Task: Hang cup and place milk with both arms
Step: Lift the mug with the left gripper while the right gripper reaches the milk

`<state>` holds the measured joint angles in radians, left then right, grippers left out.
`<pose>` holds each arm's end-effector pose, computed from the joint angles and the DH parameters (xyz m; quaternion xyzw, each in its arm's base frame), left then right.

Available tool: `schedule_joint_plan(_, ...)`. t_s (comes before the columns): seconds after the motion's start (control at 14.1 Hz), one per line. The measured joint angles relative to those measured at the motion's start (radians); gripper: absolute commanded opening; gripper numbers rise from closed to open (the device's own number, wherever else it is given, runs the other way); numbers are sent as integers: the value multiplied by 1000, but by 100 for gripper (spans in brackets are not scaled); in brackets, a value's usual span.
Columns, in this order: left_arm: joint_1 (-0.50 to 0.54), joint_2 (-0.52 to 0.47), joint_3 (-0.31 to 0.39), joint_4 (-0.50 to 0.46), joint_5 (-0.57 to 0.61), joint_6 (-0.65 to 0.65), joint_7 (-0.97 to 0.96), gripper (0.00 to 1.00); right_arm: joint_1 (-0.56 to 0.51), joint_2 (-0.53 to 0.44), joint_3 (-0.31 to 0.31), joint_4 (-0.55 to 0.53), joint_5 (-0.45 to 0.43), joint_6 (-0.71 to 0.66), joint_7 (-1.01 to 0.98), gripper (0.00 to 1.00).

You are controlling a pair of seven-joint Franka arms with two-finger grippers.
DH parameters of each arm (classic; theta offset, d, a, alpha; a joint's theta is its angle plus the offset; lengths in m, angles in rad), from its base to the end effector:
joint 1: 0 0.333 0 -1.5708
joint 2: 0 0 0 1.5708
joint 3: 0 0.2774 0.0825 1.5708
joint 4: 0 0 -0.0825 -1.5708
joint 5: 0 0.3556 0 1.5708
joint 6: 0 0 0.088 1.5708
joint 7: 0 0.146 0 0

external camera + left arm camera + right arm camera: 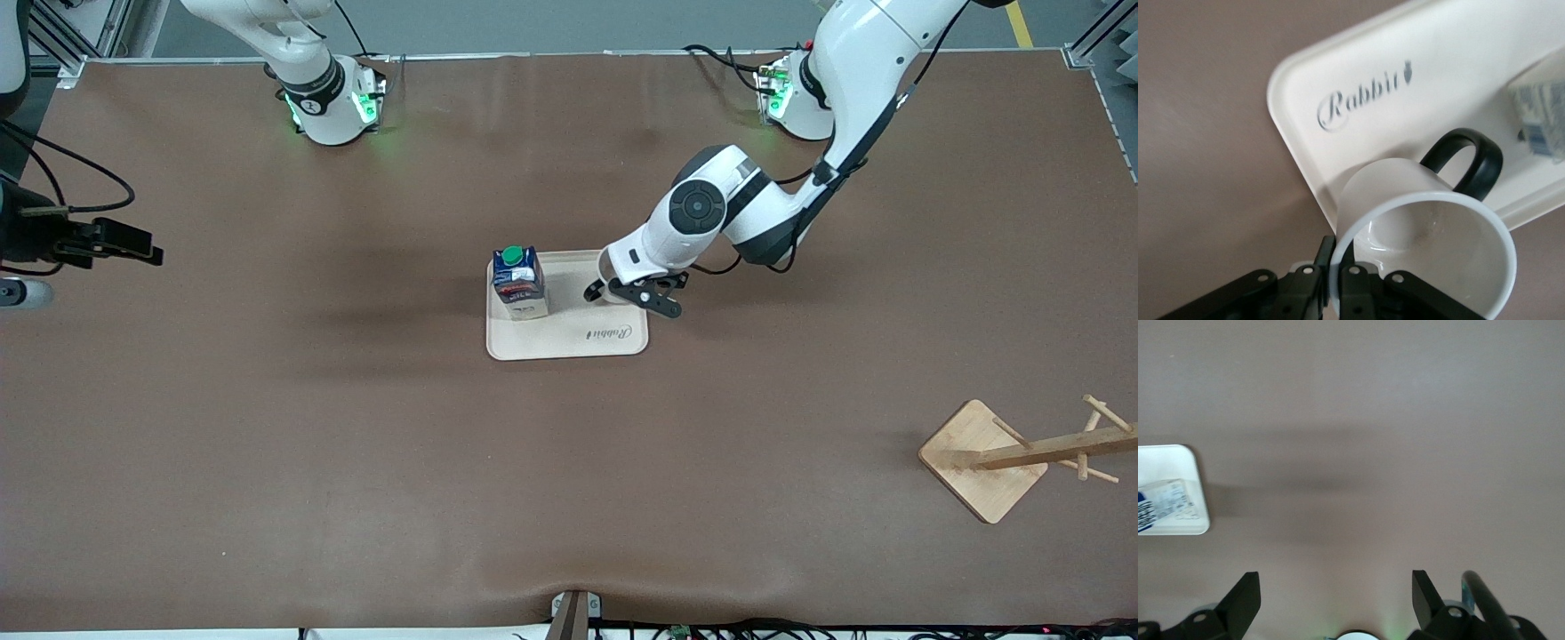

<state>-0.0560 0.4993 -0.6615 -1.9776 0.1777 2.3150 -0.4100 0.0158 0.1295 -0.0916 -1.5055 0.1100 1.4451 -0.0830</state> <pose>0.4318 -0.3703 0.2056 0.9781 -0.1879 -0.0648 0.0612 0.5365 -0.0212 0.4980 -0.9943 -0.0051 0.0902 0.0564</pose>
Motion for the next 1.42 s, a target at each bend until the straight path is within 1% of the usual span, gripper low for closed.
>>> schedule_joint_plan(0.07, 3, -3, 0, 46, 0, -56, 0, 0, 1, 2, 1, -7, 20, 0, 0, 100)
schedule_joint_plan(0.21, 17, -17, 1, 165, 0, -209, -4, 0, 13, 6, 5, -13, 68, 1, 15, 100)
schedule_joint_plan(0.35, 64, -40, 1, 266, 0, -338, -4, 0, 43, 7, 8, -19, 143, 11, 137, 100)
schedule_joint_plan(0.42, 99, -56, 1, 296, 0, -377, -3, 0, 70, 7, 9, -22, 165, 20, 200, 100)
schedule_joint_plan(0.57, 184, -89, 0, 317, -9, -417, -3, 0, 143, 7, 12, -27, 177, 46, 290, 100)
schedule_joint_plan(0.71, 265, -121, -1, 321, -36, -441, -10, 0, 221, 11, 16, -37, 177, 86, 336, 100)
schedule_joint_plan(0.85, 323, -152, -2, 322, -65, -462, -78, 0, 306, 20, 16, -57, 177, 145, 377, 100)
schedule_joint_plan(0.99, 337, -175, -1, 322, -70, -471, -215, 0, 379, 45, 17, -67, 176, 192, 430, 100)
schedule_joint_plan(1.13, 344, -188, -1, 321, -70, -473, -312, 0, 448, 81, 17, -73, 176, 241, 487, 100)
schedule_joint_plan(1.27, 374, -192, 0, 321, -70, -473, -352, 0, 503, 121, 17, -77, 176, 283, 544, 100)
schedule_joint_plan(1.42, 430, -195, 0, 322, -71, -473, -381, 0, 551, 158, 17, -79, 176, 330, 601, 100)
